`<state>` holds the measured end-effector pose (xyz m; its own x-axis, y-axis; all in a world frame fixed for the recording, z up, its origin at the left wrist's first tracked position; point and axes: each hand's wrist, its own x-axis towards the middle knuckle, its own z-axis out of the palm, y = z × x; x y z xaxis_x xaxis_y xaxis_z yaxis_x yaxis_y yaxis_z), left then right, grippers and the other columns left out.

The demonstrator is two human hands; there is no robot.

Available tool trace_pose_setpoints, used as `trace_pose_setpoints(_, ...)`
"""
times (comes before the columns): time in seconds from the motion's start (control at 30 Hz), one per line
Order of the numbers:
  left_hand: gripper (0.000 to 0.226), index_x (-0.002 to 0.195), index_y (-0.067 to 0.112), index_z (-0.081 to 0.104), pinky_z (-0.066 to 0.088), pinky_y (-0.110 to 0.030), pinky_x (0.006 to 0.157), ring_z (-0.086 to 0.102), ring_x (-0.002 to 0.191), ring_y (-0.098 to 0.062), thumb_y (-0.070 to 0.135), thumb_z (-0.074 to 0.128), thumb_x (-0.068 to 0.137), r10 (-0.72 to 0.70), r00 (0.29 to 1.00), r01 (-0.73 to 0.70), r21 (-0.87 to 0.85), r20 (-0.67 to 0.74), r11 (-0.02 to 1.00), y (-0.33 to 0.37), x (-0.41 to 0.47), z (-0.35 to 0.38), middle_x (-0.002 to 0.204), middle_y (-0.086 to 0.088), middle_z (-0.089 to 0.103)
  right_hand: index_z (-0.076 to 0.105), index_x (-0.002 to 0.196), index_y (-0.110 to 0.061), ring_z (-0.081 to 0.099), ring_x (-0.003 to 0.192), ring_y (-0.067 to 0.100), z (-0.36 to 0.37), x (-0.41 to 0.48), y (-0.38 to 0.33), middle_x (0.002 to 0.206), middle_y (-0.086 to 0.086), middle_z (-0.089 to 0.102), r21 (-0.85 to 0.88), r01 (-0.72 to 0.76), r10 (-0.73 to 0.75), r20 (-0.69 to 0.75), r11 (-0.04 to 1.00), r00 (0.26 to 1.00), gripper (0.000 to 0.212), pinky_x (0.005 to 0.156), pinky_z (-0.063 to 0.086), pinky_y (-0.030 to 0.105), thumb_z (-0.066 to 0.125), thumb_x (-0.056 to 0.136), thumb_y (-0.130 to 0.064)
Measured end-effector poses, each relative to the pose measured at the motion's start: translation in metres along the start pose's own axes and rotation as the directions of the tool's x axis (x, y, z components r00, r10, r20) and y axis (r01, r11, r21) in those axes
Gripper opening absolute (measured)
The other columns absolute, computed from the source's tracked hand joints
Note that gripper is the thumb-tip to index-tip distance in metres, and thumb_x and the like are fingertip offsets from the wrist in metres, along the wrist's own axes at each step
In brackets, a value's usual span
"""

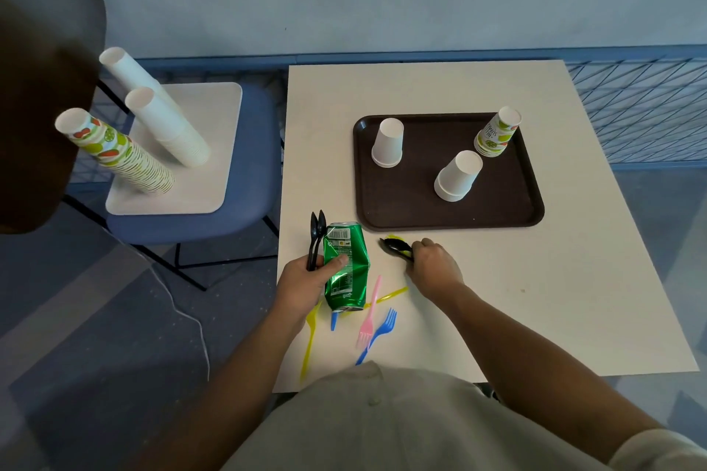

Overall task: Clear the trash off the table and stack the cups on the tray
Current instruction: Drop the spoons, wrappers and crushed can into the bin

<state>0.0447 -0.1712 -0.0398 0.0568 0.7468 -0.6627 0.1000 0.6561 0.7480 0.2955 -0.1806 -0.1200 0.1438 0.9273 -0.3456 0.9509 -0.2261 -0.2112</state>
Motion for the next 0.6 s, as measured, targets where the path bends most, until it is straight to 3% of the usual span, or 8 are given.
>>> trace_pose_setpoints(0.13,0.044,0.104,-0.01,0.07,0.053,-0.023,0.058,0.077,0.084,-0.021,0.025,0.086,0.083,-0.005,1.0,0.005,0.0,-0.003,1.0,-0.005,0.0,-0.001,0.101,-0.018,0.078,0.061,0.108,-0.009,0.06,0.1,0.032,0.0,0.0,-0.001,0.109,0.01,0.061,-0.055,0.009,-0.006,0.045,0.998,0.999,0.019,0.075,0.048,0.037,0.055,0.092,-0.017)
trace_pose_setpoints(0.27,0.051,0.108,-0.012,0.069,0.063,-0.043,0.082,0.076,0.1,-0.035,0.027,0.088,0.08,0.009,1.0,-0.009,-0.036,-0.002,0.999,-0.009,0.001,-0.004,0.103,-0.021,0.077,0.061,0.114,-0.01,0.057,0.107,0.028,-0.003,-0.003,0.004,0.113,0.007,0.059,-0.082,0.015,-0.012,0.036,0.997,0.999,0.025,0.079,0.049,0.037,0.055,0.093,-0.024)
trace_pose_setpoints(0.3,0.048,0.106,-0.011,0.07,0.063,-0.043,0.082,0.076,0.098,-0.035,0.026,0.087,0.081,0.01,1.0,-0.009,-0.043,0.004,0.999,-0.01,0.002,-0.005,0.102,-0.02,0.078,0.06,0.114,-0.011,0.056,0.108,0.027,-0.003,-0.004,0.006,0.114,0.006,0.059,-0.093,0.016,-0.013,0.036,0.996,0.999,0.026,0.079,0.049,0.037,0.055,0.093,-0.025)
trace_pose_setpoints(0.37,0.035,0.097,-0.007,0.071,0.059,-0.027,0.062,0.078,0.078,-0.022,0.022,0.085,0.084,0.01,1.0,-0.01,-0.048,-0.002,0.999,-0.01,0.001,-0.004,0.095,-0.018,0.078,0.06,0.115,-0.012,0.055,0.108,0.026,-0.003,-0.007,0.01,0.115,0.005,0.058,-0.103,0.022,-0.019,0.032,0.994,0.999,0.026,0.08,0.049,0.037,0.054,0.094,-0.026)
trace_pose_setpoints(0.43,0.033,0.095,-0.008,0.07,0.045,-0.016,0.046,0.067,0.056,-0.006,0.021,0.083,0.086,0.014,1.0,-0.014,-0.042,-0.007,0.999,-0.011,-0.001,-0.002,0.093,-0.019,0.077,0.059,0.115,-0.012,0.055,0.108,0.026,-0.005,-0.009,0.013,0.114,0.005,0.058,-0.102,0.03,-0.028,0.021,0.994,0.999,0.026,0.079,0.05,0.038,0.054,0.095,-0.027)
trace_pose_setpoints(0.6,0.042,0.1,-0.01,0.068,0.038,-0.013,0.042,0.056,0.047,-0.001,0.025,0.084,0.085,0.031,1.0,-0.03,-0.062,0.003,0.998,-0.015,-0.001,-0.001,0.088,-0.017,0.073,0.053,0.109,-0.012,0.054,0.097,0.029,-0.013,-0.013,0.015,0.1,0.007,0.056,-0.005,0.004,-0.004,0.005,1.0,1.0,0.02,0.069,0.044,0.037,0.05,0.096,-0.027)
